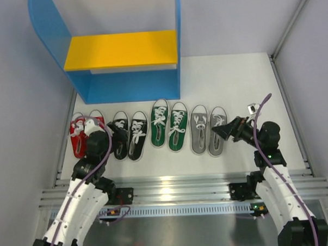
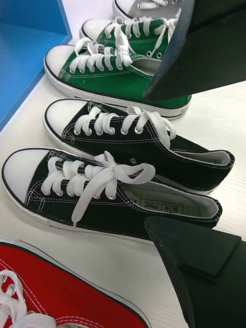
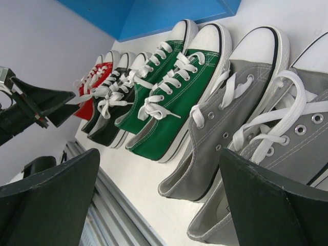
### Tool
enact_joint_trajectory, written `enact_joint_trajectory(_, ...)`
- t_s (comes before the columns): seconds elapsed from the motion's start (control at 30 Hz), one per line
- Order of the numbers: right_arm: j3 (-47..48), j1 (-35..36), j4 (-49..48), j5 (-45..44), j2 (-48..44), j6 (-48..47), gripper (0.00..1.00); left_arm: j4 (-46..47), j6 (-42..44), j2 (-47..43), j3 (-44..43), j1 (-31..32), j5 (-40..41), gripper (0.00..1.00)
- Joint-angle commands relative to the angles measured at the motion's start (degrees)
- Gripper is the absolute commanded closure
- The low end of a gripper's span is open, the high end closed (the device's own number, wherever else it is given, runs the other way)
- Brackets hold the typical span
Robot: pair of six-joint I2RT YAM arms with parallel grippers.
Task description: Place and organize the shoes onto the shoe shelf
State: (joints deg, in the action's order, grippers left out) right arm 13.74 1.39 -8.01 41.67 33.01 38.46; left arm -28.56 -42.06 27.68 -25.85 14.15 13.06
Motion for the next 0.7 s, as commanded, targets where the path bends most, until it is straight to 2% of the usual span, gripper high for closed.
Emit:
enact_joint_trajectory(0.0, -0.29, 0.46, -5.17, 0.69, -0.06, 0.83, 0.01, 0.96, -0.56, 3.67, -3.23, 7.61, 13.64, 0.02)
enact_joint_trajectory(0.17, -0.11, 0.55, -4.83, 0.96, 0.03, 0.40, 0.00, 0.61, 0.49, 15.19, -8.25, 15.10, 24.80, 0.02)
enact_joint_trajectory(0.2, -0.03, 0.55, -4.30, 0.87, -0.14, -0.04, 0.01, 0.61, 1.54, 19.12, -10.17, 16.42, 29.00, 0.02)
enact_joint_trajectory(0.3, 0.68, 0.54, -1.49, 0.43, -0.58, -1.89, 0.01, 0.43, 3.47, 23.54, -12.64, 19.77, 33.25, 0.01)
enact_joint_trajectory(0.5, 0.77, 0.54, -0.25, 0.08, -0.67, -3.21, 0.01, 0.69, 6.02, 24.26, -12.57, 19.86, 35.37, 0.01)
enact_joint_trajectory(0.63, 0.07, 0.55, -2.35, 0.43, 0.91, -2.95, 0.01, 2.80, 7.52, 23.21, -9.58, 19.86, 34.32, 0.01)
enact_joint_trajectory(0.67, -0.11, 0.46, -2.88, 0.69, 1.35, -2.51, 0.01, 4.02, 8.48, 23.03, -8.79, 19.86, 31.96, 0.02)
